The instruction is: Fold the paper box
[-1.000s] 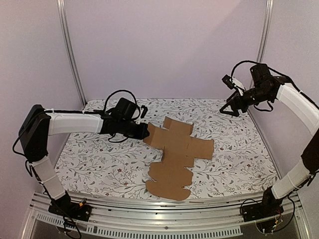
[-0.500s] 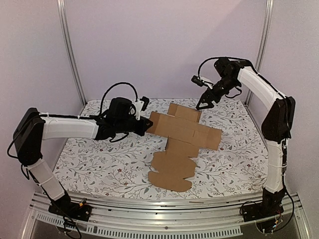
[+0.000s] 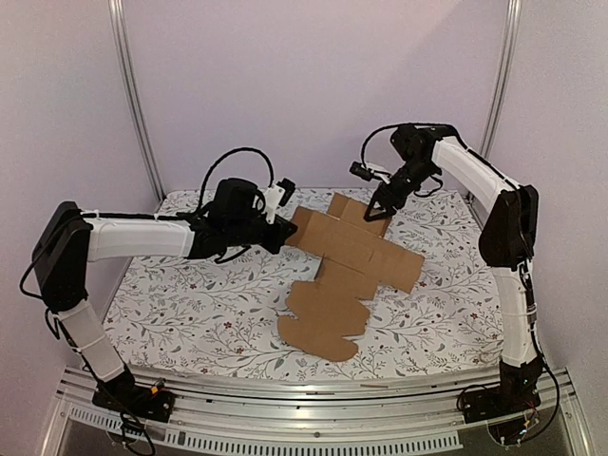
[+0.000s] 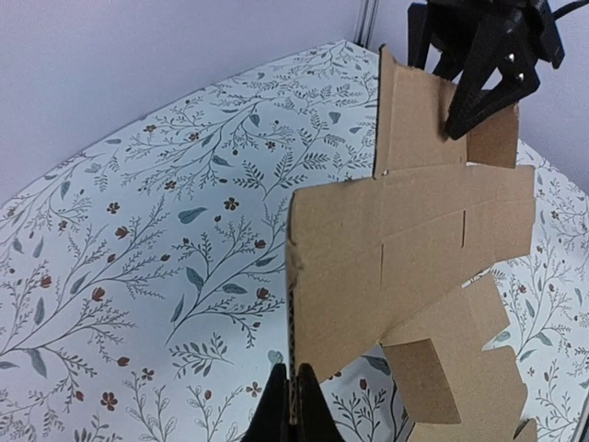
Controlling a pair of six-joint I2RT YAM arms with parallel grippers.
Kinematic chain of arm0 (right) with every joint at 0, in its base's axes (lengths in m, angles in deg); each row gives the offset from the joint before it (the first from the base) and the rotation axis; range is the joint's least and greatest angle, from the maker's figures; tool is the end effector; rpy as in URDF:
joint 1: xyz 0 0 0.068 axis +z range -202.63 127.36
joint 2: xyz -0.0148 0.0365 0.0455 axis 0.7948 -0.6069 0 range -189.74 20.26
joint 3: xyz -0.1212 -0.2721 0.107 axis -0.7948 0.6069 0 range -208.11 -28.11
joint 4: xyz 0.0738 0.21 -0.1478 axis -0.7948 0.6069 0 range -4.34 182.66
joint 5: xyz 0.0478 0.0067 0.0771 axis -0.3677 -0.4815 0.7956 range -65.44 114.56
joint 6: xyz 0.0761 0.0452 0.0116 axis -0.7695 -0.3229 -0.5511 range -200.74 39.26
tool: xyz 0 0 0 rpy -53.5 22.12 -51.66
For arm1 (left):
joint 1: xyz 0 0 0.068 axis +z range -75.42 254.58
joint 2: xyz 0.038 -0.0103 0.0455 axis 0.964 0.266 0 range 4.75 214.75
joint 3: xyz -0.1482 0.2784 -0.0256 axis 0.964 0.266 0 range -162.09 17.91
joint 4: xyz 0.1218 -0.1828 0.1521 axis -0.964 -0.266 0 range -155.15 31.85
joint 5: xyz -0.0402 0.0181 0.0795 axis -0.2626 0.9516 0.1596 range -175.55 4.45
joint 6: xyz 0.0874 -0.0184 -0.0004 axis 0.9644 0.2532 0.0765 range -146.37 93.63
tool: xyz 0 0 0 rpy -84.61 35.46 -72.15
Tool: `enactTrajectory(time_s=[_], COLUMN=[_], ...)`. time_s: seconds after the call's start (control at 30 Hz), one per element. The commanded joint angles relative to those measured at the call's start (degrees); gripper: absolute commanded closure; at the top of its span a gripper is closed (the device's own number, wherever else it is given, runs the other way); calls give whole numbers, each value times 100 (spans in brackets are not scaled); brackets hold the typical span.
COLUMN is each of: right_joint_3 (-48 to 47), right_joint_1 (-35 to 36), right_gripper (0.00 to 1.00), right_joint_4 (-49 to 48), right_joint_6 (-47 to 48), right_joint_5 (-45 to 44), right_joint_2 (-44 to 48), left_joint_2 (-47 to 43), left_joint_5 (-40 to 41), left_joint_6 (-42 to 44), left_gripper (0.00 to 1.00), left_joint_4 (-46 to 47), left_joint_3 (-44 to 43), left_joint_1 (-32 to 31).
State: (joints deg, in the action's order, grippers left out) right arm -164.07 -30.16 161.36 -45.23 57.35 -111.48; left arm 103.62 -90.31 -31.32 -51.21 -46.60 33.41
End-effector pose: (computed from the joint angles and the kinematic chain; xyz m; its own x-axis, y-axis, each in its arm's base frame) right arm 0.4608 0.2372 0.2888 -0.4343 -0.7080 -0.5569 -0.8999 0.3683 0.2337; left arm 0.3305 -0.2978 0.2558 -0.4067 0.2414 -0.8811 0.6788 0.7254 -0.1146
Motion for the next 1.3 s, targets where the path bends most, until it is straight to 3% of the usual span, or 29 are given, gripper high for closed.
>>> enactTrajectory(time_s=[0.0, 0.17, 0.3, 0.43, 0.6, 0.77, 0.83, 0.93, 1.07, 1.13, 1.27], right_joint_3=[733, 1414, 1710, 1766, 1763, 1808, 1822, 1888, 1977, 2041, 2082], right_joint_1=[89, 261, 360, 370, 404, 476, 509, 509, 509, 516, 561], right_gripper=[65, 85, 86, 80, 98, 100, 100, 100, 100, 100, 100], right_joint_4=[311, 123, -169, -514, -650, -589, -614, -678, -641, -611, -629], right_joint_6=[-52, -35, -162, -479, -740, -732, -722, -721, -590, -474, -223], right_joint_5=[257, 170, 54, 74, -45, -129, -210, -298, -360, -294, -310], right_joint_2=[367, 796, 1070, 1187, 1286, 1376, 1416, 1515, 1675, 1757, 1864], left_joint_2=[-299, -474, -561, -577, -685, -861, -935, -1151, -1800, -2071, -2080], left_joint_5=[22, 139, 146, 77, 188, 184, 120, -14, 359, 277, 6], left_joint_6=[194, 220, 195, 296, 293, 181, 135, 90, 81, -206, -987], left_gripper=[100, 100, 99, 99, 99, 99, 90, 63, 42, 36, 33], left_joint_4=[42, 215, 245, -48, 14, 199, 190, 58, 16, 195, 707], left_joint_3=[202, 440, 540, 435, 552, 676, 669, 678, 1048, 1336, 1676], left_joint_1=[-114, -199, -305, -414, -436, -443, -444, -436, -214, 116, 861])
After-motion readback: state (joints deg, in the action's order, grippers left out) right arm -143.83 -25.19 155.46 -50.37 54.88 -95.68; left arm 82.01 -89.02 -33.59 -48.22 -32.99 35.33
